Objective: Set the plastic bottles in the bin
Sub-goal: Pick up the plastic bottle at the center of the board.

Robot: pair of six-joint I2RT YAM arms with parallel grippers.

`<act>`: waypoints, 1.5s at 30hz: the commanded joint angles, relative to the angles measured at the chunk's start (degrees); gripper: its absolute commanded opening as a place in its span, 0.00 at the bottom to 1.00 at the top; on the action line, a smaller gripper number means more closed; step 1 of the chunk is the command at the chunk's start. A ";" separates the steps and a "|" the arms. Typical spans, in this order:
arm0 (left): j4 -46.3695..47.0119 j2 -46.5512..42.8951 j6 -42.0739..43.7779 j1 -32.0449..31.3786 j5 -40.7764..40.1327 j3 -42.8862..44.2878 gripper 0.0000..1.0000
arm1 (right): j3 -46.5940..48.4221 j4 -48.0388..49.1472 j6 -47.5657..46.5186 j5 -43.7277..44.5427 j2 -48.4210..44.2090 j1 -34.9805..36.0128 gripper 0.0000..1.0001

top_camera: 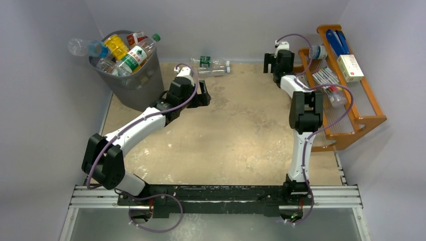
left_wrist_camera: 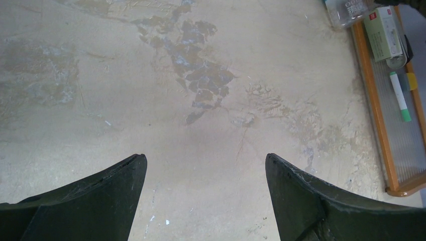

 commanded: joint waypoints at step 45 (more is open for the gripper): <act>0.92 -37.77 -20.15 -2.22 2.90 -18.96 0.89 | -49.11 0.19 28.89 -37.88 -56.14 20.18 0.46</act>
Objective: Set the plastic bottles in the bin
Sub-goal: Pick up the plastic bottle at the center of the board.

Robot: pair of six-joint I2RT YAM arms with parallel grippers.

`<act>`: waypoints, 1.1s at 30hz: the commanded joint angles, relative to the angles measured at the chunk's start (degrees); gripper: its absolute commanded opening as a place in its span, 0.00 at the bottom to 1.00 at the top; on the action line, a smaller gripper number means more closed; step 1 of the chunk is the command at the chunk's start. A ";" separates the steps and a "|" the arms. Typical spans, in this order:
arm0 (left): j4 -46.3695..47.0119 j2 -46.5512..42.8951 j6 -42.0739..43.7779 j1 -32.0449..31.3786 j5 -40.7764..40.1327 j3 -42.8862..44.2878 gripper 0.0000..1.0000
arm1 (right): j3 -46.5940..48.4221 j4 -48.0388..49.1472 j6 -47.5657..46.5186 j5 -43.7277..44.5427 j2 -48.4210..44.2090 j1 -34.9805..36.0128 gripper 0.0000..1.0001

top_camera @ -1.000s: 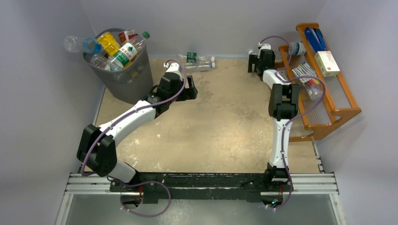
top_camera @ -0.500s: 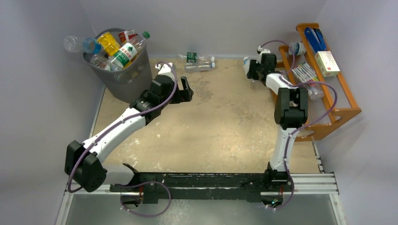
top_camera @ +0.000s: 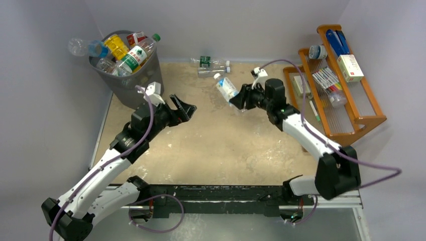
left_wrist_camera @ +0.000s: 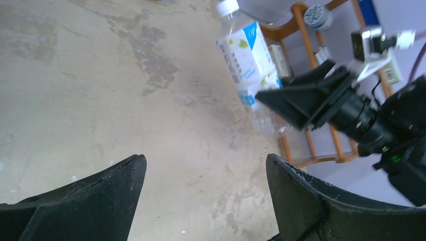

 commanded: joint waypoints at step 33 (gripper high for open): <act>15.31 -10.33 -16.21 -1.51 -6.64 -12.86 0.47 | -4.91 12.03 19.31 4.45 -8.49 34.06 0.49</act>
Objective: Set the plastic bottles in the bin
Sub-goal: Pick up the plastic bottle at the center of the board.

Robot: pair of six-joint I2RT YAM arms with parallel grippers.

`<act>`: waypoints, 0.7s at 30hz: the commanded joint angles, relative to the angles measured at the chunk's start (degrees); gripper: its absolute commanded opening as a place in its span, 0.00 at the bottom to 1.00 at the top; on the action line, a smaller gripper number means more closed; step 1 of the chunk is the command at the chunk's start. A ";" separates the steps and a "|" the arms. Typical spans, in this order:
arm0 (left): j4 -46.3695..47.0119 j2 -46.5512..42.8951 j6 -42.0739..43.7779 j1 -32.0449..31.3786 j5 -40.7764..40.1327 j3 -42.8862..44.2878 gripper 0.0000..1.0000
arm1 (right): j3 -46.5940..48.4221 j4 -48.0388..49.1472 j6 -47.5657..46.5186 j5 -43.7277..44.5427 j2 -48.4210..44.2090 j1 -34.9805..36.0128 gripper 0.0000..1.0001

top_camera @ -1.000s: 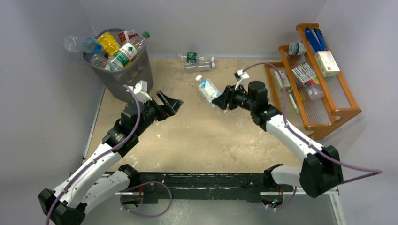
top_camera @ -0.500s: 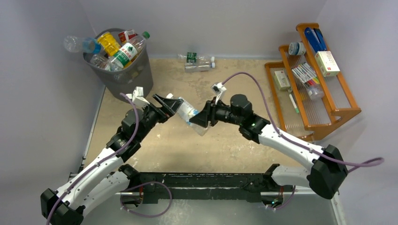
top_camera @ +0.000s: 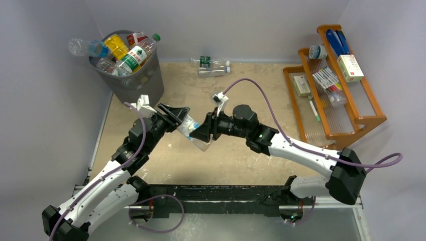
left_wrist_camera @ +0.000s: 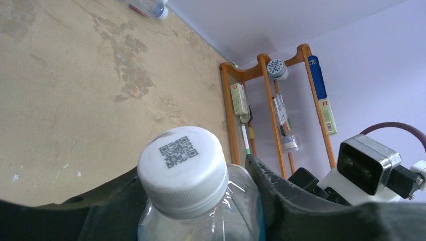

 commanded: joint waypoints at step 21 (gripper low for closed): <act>-38.76 35.41 36.41 10.56 -13.53 74.52 0.00 | 5.86 -10.01 -3.06 5.89 -10.29 0.44 1.00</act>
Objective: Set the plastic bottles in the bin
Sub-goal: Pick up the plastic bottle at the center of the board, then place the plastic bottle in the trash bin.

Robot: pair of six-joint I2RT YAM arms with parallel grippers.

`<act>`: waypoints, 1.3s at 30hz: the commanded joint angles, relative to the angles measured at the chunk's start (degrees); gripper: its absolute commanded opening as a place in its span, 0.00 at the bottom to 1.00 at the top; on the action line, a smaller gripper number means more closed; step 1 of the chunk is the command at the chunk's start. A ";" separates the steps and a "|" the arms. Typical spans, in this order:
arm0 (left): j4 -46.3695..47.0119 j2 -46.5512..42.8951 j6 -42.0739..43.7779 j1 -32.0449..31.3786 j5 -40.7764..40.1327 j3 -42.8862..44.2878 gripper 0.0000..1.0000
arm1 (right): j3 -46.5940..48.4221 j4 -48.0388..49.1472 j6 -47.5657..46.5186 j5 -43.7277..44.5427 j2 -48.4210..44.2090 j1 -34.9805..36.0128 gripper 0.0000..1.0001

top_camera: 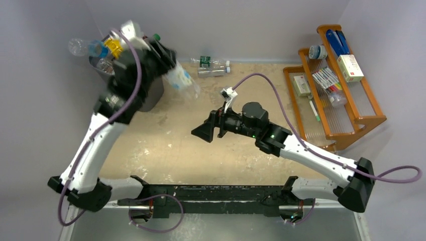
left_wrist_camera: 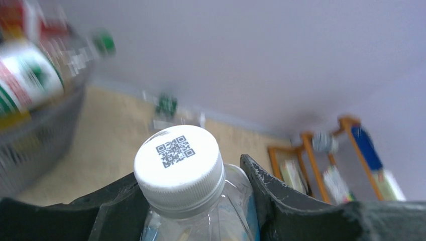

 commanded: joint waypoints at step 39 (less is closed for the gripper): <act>48.36 47.68 30.62 39.96 -3.17 37.13 0.00 | -13.02 19.99 -1.61 -24.40 15.95 -6.78 1.00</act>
